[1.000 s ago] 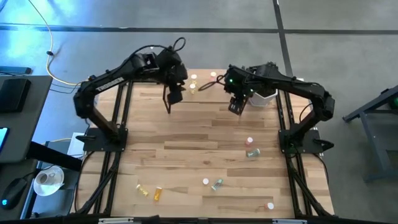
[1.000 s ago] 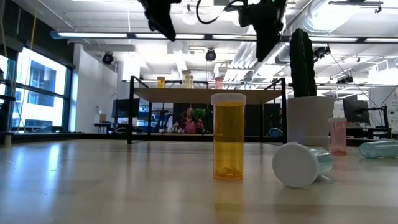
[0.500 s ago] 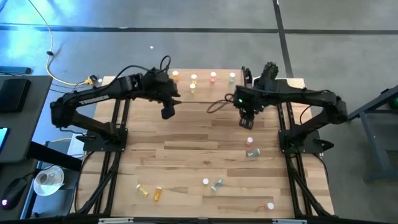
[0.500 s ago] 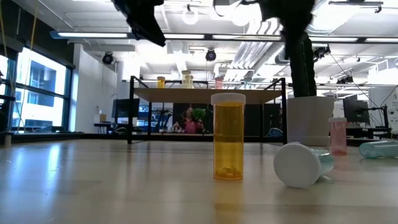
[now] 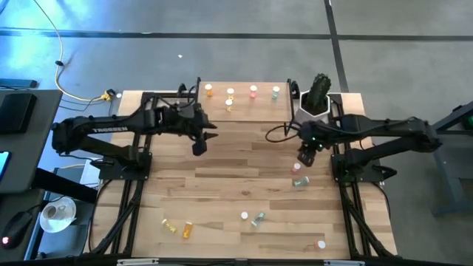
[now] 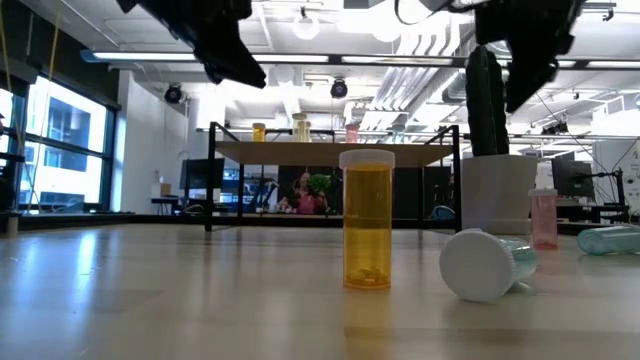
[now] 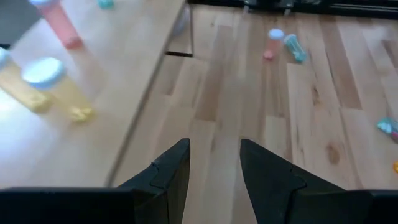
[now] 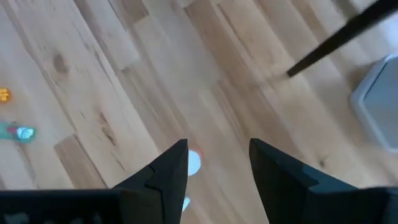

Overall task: Pick and place medicine bottles onto shelf by color
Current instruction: Put the top pink pill bottle on the shelf aligned with the other pink pill bottle

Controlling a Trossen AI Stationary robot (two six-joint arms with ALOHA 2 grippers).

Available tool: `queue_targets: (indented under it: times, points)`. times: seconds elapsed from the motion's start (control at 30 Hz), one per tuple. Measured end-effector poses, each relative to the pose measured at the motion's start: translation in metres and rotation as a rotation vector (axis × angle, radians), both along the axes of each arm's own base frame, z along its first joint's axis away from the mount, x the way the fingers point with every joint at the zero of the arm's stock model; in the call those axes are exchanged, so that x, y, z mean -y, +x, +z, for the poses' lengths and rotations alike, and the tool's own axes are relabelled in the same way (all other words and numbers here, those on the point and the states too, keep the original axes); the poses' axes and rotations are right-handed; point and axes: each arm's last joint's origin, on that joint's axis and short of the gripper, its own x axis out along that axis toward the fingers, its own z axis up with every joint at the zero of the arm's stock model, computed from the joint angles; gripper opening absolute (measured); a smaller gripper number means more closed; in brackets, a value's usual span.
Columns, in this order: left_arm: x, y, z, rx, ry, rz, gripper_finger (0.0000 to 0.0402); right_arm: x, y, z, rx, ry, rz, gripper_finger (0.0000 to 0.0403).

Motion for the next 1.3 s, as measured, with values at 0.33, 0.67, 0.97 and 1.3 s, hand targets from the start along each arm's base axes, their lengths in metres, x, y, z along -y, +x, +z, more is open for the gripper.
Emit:
queue_targets:
  times: [0.33,0.67,0.97,1.3]
  points:
    - [0.015,0.002,-0.029,0.010,-0.021,-0.021,0.0131,-0.011,-0.009,-0.026,-0.039,0.089,-0.142,0.0163]
    - [0.026,0.007,-0.030,0.056,-0.022,-0.056,0.0131,-0.022,-0.007,-0.052,-0.022,0.140,-0.214,0.0163]
    - [0.027,0.008,-0.029,0.065,-0.020,-0.060,0.0131,-0.027,-0.006,-0.080,0.012,0.138,-0.206,0.0163]
    - [0.027,0.008,-0.029,0.066,-0.020,-0.060,0.0131,-0.034,0.002,-0.087,0.004,0.071,-0.157,0.0163]
